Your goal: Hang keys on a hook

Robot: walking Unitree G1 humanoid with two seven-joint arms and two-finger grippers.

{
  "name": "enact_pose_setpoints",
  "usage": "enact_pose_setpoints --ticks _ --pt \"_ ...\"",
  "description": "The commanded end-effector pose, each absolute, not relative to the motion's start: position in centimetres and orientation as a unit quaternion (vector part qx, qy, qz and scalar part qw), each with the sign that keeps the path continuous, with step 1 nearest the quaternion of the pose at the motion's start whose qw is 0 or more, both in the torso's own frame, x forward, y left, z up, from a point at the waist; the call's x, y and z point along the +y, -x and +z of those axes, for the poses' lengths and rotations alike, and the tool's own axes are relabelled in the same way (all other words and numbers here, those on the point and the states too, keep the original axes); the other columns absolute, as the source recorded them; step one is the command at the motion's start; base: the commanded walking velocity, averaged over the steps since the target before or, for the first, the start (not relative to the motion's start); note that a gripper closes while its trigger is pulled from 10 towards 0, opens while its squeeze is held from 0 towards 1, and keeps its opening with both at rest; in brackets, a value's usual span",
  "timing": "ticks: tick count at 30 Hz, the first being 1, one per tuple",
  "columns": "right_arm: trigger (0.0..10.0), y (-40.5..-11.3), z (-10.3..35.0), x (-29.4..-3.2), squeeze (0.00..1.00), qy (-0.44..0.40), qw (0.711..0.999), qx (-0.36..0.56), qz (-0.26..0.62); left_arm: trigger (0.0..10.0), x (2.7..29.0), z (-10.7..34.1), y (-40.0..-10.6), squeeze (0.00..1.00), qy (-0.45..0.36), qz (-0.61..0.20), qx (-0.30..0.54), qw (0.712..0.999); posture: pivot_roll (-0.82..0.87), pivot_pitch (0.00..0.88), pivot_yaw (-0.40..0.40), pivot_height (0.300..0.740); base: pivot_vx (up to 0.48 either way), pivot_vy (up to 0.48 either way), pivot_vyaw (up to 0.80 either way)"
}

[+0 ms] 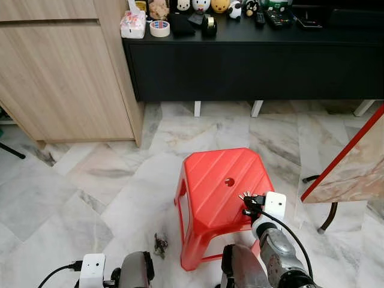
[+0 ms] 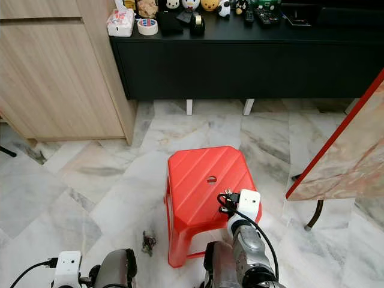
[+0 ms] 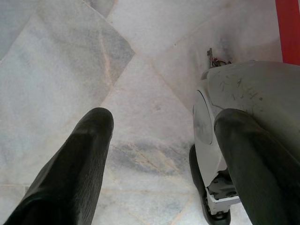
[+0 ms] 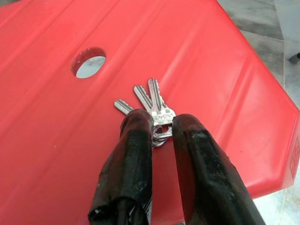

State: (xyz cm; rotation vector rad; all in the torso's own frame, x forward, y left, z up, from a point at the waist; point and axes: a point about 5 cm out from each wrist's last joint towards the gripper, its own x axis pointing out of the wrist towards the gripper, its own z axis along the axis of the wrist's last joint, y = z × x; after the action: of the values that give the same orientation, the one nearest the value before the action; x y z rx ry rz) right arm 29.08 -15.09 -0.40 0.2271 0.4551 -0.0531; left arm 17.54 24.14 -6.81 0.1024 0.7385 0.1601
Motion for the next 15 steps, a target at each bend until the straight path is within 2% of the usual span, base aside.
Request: enact_pose_setpoints --ticks 1,5,6,7,8,13,14,15 --pt "10.0 -28.8 -0.7 -15.3 0.0 -0.118 0.966 0.226 -0.031 10.0 22.3 -8.8 -14.6 0.0 -0.04 0.036 0.43 0.901 0.03 0.148 -0.081 0.586 0.0 0.0 0.0" --pt "10.0 -29.3 0.0 -14.9 0.0 -0.135 0.969 0.205 -0.018 10.0 22.4 -8.8 -14.6 0.0 -0.041 0.038 0.429 0.901 0.04 0.149 -0.082 0.586 0.0 0.0 0.0" --pt "10.0 -29.3 0.1 -14.8 0.52 -0.141 0.969 0.201 -0.014 10.0 22.4 -8.8 -14.6 0.0 -0.041 0.038 0.429 0.902 0.04 0.149 -0.082 0.586 0.0 0.0 0.0" --pt "10.0 -29.4 0.2 -14.7 0.52 -0.144 0.97 0.197 -0.01 10.0 22.4 -8.8 -14.7 0.0 -0.041 0.038 0.429 0.902 0.04 0.149 -0.082 0.586 0.0 0.0 0.0" --pt "10.0 -29.6 0.5 -14.5 1.0 -0.155 0.97 0.186 -0.001 10.0 22.4 -8.8 -14.7 0.0 -0.042 0.039 0.428 0.902 0.04 0.148 -0.082 0.586 0.0 0.0 0.0" --pt "10.0 -29.6 0.5 -14.2 1.0 -0.144 0.972 0.186 0.006 10.0 22.4 -8.8 -14.7 0.0 -0.043 0.04 0.428 0.902 0.03 0.148 -0.083 0.586 0.0 0.0 0.0" --pt "10.0 -29.6 0.4 -14.2 0.6 -0.141 0.972 0.19 0.007 10.0 22.4 -8.8 -14.8 0.0 -0.042 0.04 0.427 0.902 0.04 0.149 -0.083 0.586 0.0 0.0 0.0" --pt "10.0 -29.4 0.1 -14.2 0.0 -0.138 0.97 0.202 0.009 10.0 22.4 -8.7 -14.8 0.0 -0.042 0.04 0.427 0.903 0.04 0.149 -0.083 0.586 0.0 0.0 0.0"
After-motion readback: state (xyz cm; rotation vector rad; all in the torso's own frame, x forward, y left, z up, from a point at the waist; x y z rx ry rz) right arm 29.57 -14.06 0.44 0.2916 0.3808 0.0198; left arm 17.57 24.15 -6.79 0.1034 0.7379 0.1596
